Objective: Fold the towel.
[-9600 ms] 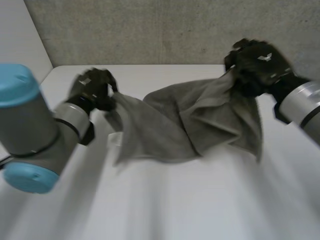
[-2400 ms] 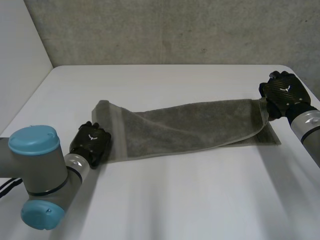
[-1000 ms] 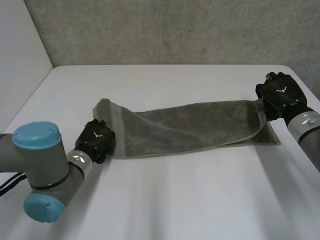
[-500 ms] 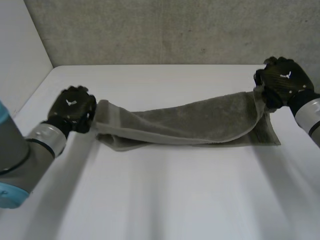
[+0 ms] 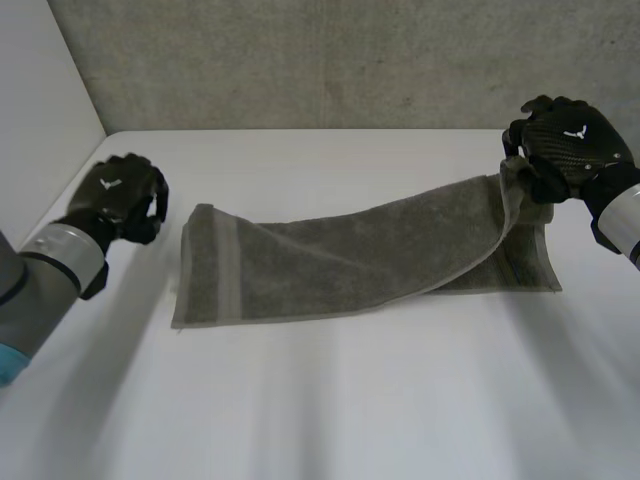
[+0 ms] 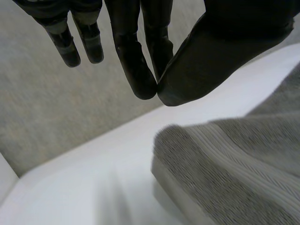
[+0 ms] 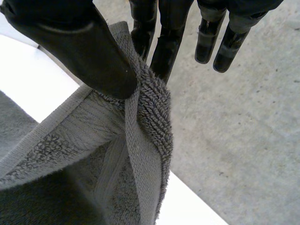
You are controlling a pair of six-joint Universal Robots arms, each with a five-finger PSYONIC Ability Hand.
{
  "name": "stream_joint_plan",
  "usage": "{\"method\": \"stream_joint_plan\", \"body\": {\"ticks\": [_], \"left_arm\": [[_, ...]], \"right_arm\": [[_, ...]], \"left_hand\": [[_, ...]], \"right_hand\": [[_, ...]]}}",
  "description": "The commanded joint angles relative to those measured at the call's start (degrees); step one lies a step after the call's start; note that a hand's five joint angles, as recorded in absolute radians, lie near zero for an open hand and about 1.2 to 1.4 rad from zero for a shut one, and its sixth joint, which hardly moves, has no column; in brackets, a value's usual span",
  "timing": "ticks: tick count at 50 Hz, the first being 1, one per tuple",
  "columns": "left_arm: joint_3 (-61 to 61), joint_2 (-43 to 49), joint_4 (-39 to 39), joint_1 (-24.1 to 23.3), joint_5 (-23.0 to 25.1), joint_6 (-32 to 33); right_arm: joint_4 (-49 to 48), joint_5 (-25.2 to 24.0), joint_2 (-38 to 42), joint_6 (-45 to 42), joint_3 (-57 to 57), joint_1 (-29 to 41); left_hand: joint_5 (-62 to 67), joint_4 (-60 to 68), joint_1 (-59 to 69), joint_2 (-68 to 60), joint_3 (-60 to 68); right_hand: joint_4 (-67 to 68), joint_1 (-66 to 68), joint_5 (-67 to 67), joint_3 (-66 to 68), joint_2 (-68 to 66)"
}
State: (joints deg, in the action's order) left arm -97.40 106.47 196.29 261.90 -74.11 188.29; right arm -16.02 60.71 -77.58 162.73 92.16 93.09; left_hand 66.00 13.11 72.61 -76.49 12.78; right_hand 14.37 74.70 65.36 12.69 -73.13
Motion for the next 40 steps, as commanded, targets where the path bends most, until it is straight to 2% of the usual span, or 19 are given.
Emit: {"method": "stream_joint_plan", "body": {"ticks": [1,2,3,6,16,40], "left_arm": [[-1.6,3.8,-1.1,-2.6,0.1,1.0],[-2.8,3.7,-1.7,-3.4,0.1,1.5],[-4.2,3.1,-2.0,-4.0,0.0,2.3],[-7.1,0.7,-2.1,-4.6,-0.2,4.4],[-10.7,1.0,-1.7,-3.9,-0.5,11.1],[-6.1,10.2,-0.2,-2.5,-2.7,11.3]], "right_arm": [[-0.5,-0.2,2.2,-0.6,0.5,0.1],[-0.5,-0.2,2.3,-0.6,0.5,0.1],[-0.6,-0.2,2.6,-0.7,0.4,0.1],[-0.6,-0.2,2.9,-0.7,0.1,0.0],[-0.6,0.1,3.7,-2.9,0.6,0.1],[-0.7,-0.1,4.4,-3.7,1.4,0.8]], "left_hand": [[-18.3,-3.1,-15.0,18.8,-2.8],[-35.3,-3.1,-31.9,35.8,-2.8],[-43.0,-3.1,-39.6,43.5,-2.8],[-50.3,-3.1,-46.9,50.8,-2.8],[-50.1,-3.1,-46.8,50.6,-2.8],[-48.0,-3.1,-44.6,48.5,-2.8]], "right_hand": [[-4.4,5.3,4.6,-2.7,-6.9],[-4.4,5.3,4.6,-2.7,-6.9],[-4.4,5.3,4.6,-2.7,-6.9],[-4.4,5.3,4.6,-2.7,-6.9],[-4.4,5.3,4.6,-2.7,-6.9],[-4.4,5.3,4.6,-2.7,-6.9]]}}
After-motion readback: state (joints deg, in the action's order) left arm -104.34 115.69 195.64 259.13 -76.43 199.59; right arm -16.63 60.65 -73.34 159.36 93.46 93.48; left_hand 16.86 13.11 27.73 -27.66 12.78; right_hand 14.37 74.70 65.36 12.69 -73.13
